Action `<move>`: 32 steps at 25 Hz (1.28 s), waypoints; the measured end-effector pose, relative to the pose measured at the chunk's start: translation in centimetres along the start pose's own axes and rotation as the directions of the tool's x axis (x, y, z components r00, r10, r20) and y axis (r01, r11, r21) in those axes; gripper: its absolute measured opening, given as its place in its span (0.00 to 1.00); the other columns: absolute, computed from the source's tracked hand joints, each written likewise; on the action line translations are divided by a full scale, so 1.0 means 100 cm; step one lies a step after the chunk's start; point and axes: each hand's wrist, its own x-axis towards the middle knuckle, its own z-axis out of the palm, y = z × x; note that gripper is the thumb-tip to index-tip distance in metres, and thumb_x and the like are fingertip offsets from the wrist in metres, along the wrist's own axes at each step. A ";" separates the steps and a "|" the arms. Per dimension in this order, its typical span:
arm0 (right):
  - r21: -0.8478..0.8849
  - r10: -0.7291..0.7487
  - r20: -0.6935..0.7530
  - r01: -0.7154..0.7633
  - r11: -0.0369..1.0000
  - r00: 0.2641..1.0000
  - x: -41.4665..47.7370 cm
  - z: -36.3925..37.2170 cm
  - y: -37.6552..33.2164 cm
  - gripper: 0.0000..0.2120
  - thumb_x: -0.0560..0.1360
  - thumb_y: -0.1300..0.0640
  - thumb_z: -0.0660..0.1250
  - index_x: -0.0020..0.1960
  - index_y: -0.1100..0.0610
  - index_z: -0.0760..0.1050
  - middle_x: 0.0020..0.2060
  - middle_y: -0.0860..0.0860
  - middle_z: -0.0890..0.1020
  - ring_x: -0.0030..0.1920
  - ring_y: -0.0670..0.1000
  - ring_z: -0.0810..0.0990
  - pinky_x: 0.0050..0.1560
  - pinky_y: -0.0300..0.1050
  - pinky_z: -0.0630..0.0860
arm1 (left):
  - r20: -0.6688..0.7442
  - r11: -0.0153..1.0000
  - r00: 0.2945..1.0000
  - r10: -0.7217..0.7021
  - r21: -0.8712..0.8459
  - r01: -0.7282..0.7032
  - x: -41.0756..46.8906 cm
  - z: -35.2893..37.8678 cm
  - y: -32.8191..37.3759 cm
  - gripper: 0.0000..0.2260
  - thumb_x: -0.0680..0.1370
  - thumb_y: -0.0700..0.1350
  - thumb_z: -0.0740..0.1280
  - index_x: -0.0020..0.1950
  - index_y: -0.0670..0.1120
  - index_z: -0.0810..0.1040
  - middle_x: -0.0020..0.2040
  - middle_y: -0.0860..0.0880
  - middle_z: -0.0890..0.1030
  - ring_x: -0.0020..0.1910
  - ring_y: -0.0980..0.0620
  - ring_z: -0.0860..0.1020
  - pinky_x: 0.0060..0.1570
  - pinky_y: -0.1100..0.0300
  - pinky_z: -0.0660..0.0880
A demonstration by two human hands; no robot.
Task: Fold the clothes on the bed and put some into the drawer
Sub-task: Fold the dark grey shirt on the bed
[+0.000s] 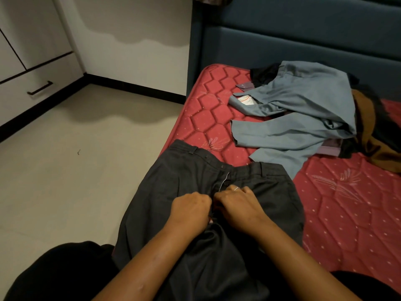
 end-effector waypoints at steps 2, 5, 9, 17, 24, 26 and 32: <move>-0.055 -0.028 0.047 0.031 0.998 0.998 0.004 -0.005 0.001 0.10 0.78 0.48 0.57 0.54 0.49 0.74 0.55 0.47 0.80 0.60 0.51 0.75 0.54 0.49 0.64 | 0.018 0.999 0.999 0.040 0.037 -0.040 -0.001 -0.001 0.004 0.14 0.78 0.52 0.65 0.60 0.47 0.74 0.59 0.46 0.77 0.58 0.45 0.77 0.49 0.56 0.72; -0.150 -0.092 0.086 0.104 0.983 0.992 0.015 -0.020 0.004 0.10 0.79 0.49 0.57 0.53 0.50 0.75 0.53 0.49 0.81 0.56 0.52 0.79 0.54 0.49 0.63 | 0.011 0.995 0.996 0.084 0.048 -0.084 -0.004 -0.006 0.004 0.13 0.80 0.52 0.63 0.61 0.46 0.74 0.59 0.46 0.78 0.58 0.45 0.77 0.46 0.55 0.69; -0.162 -0.092 0.189 0.123 0.979 0.978 0.017 -0.049 0.015 0.07 0.78 0.48 0.58 0.51 0.46 0.74 0.53 0.48 0.81 0.56 0.51 0.79 0.57 0.50 0.65 | -0.062 0.977 0.978 0.201 0.080 -0.196 -0.015 -0.019 0.007 0.11 0.82 0.50 0.58 0.60 0.47 0.74 0.58 0.46 0.79 0.56 0.45 0.78 0.43 0.57 0.62; -0.169 0.052 0.295 -0.002 0.986 0.954 0.021 -0.071 0.052 0.04 0.76 0.53 0.61 0.48 0.48 0.74 0.48 0.50 0.80 0.52 0.55 0.77 0.47 0.50 0.75 | -0.157 0.942 0.935 0.318 -0.055 -0.330 -0.032 -0.043 -0.002 0.09 0.81 0.50 0.58 0.54 0.48 0.75 0.53 0.45 0.81 0.54 0.42 0.77 0.42 0.55 0.65; -0.152 -0.011 0.165 0.037 0.988 0.986 0.003 -0.053 0.035 0.05 0.77 0.54 0.60 0.46 0.48 0.73 0.52 0.49 0.75 0.54 0.53 0.72 0.48 0.47 0.71 | 0.259 0.877 0.881 0.396 -0.391 -0.280 -0.040 -0.045 -0.013 0.10 0.80 0.50 0.63 0.49 0.44 0.79 0.52 0.42 0.81 0.54 0.43 0.77 0.45 0.60 0.66; 0.029 -0.135 0.212 0.132 0.991 0.968 -0.009 -0.039 0.018 0.03 0.77 0.57 0.61 0.46 0.52 0.74 0.49 0.51 0.77 0.52 0.53 0.74 0.51 0.49 0.72 | 0.249 0.900 0.919 0.306 -0.390 -0.194 -0.038 -0.037 -0.012 0.15 0.80 0.56 0.62 0.50 0.46 0.80 0.53 0.42 0.81 0.55 0.43 0.78 0.45 0.59 0.67; 0.358 -0.218 0.204 0.135 0.924 0.954 -0.043 -0.002 0.004 0.02 0.77 0.63 0.60 0.46 0.60 0.71 0.45 0.56 0.76 0.46 0.54 0.76 0.48 0.50 0.72 | 0.210 0.992 0.975 0.068 -0.121 -0.043 -0.043 -0.004 0.021 0.30 0.68 0.69 0.68 0.57 0.47 0.77 0.60 0.45 0.79 0.60 0.44 0.77 0.52 0.54 0.73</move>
